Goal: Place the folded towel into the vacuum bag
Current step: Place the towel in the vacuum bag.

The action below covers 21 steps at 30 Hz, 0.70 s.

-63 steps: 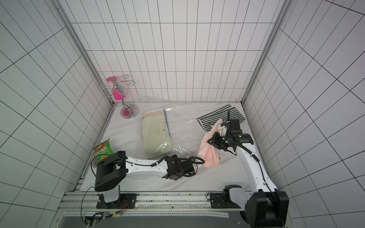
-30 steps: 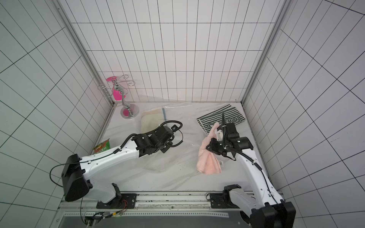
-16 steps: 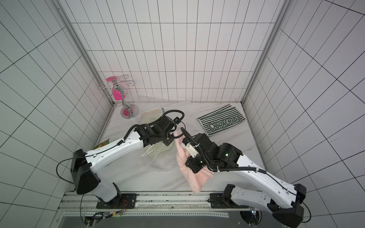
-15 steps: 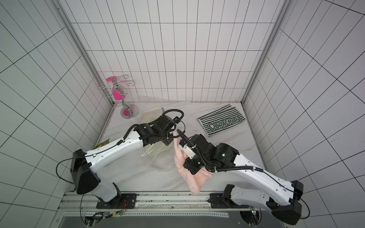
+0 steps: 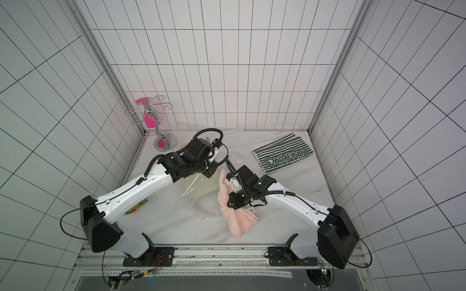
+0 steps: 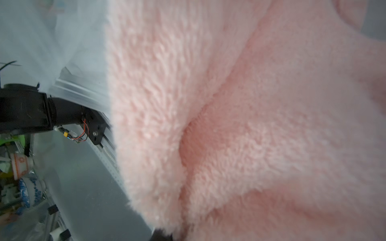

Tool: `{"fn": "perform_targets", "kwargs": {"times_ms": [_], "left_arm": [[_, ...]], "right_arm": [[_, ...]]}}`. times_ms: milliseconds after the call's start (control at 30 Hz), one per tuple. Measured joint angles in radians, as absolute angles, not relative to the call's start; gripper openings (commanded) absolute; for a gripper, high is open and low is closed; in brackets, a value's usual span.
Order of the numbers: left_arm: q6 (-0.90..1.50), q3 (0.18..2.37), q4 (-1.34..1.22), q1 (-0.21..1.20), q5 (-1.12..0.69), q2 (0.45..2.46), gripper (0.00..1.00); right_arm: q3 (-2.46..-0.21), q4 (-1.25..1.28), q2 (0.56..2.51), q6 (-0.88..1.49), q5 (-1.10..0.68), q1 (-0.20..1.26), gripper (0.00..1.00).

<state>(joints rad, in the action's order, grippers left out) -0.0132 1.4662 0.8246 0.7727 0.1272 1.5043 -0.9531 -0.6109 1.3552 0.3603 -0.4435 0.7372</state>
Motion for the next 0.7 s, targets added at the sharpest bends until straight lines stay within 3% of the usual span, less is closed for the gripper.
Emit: {"fn": "perform_targets", "kwargs": {"times_ms": [300,567,700], "left_arm": [[0.001,1.468,0.786,0.852,0.106,1.505,0.0],[0.04,1.472,0.708,0.9,0.109,1.501,0.0],[0.049,1.464,0.677,0.917,0.106,1.497,0.0]], "right_arm": [[-0.962,-0.596,1.5,0.479,-0.367,0.729,0.0],[-1.213,-0.635,1.528,0.534,-0.309,0.697,0.0],[-1.219,-0.513,1.608,0.534,-0.302,0.692,0.0]]}}
